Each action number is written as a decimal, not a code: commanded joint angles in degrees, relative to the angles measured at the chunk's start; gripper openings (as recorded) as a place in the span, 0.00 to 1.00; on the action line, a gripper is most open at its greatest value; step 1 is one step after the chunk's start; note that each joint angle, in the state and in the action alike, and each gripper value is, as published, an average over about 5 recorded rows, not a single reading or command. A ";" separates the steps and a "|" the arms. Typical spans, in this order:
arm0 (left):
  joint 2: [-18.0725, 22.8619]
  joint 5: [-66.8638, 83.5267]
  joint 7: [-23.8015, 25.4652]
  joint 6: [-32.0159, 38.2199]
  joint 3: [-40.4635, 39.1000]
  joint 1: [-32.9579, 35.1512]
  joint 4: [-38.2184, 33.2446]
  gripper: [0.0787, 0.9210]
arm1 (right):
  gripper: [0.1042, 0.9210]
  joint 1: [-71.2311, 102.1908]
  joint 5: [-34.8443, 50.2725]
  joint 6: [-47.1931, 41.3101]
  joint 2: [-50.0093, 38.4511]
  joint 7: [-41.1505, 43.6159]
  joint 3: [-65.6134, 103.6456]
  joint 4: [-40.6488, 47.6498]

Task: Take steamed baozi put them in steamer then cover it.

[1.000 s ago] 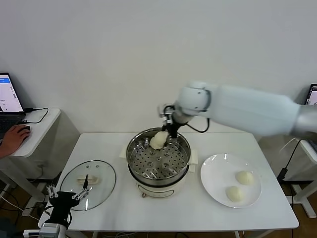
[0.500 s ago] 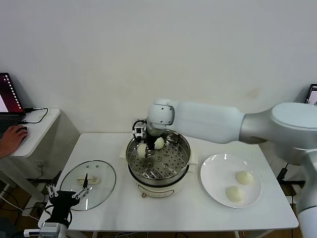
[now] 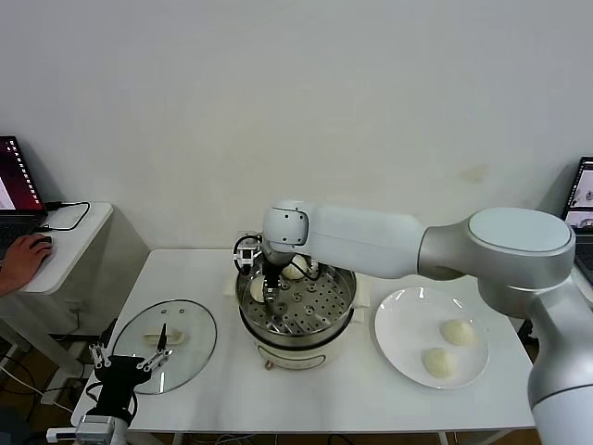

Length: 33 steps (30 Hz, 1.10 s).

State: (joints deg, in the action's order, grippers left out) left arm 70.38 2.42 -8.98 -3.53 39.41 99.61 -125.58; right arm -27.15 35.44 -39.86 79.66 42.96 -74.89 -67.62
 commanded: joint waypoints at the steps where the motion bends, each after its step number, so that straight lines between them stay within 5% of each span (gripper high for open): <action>1: 0.05 -0.18 0.08 -0.15 -0.67 -0.45 -0.05 0.88 | 0.87 -8.33 -0.98 1.63 -7.36 6.94 -0.55 -7.59; 9: -0.45 -0.17 0.33 -0.70 -1.44 -1.09 -0.35 0.88 | 0.88 -19.04 -7.77 9.06 -26.76 18.03 -4.27 -19.82; 19: -1.07 -0.33 0.37 -0.72 -2.06 -1.02 -0.09 0.88 | 0.88 -18.48 -20.49 15.45 -50.82 21.89 -9.80 -31.54; 33: -0.07 -0.90 0.34 -0.75 -1.47 -0.23 -0.16 0.88 | 0.88 10.24 -37.93 23.36 -60.88 19.67 6.53 -29.10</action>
State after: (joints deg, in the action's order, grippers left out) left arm 70.03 1.70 -8.66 -4.22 37.77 99.24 -125.59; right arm -34.66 9.91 -21.95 29.06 62.33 -78.58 -95.41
